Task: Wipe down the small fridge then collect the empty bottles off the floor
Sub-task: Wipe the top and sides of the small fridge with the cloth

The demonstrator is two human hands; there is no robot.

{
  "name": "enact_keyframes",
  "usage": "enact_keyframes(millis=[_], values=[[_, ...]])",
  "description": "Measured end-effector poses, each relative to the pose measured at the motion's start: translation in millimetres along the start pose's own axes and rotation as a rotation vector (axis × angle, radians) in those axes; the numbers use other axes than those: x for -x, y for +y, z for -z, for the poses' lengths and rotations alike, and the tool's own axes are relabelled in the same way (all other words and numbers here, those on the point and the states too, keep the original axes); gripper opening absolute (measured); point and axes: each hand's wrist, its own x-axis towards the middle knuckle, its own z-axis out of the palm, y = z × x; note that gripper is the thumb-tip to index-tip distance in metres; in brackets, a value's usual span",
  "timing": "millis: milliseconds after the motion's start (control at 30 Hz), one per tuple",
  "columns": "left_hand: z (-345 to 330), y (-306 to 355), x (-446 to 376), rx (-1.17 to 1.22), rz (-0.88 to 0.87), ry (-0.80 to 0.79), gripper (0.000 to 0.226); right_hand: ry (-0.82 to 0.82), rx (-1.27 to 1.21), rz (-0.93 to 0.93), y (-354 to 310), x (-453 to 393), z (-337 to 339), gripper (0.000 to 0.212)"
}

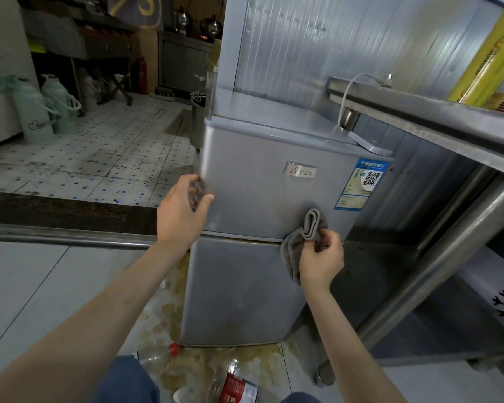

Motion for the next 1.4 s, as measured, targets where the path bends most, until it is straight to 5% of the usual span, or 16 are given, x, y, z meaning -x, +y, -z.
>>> enact_keyframes(millis=[1400], values=[[8.4, 7.7, -0.9, 0.03, 0.031, -0.025, 0.035, -0.236, -0.064, 0.013, -44.0, 68.8, -43.5, 0.016]])
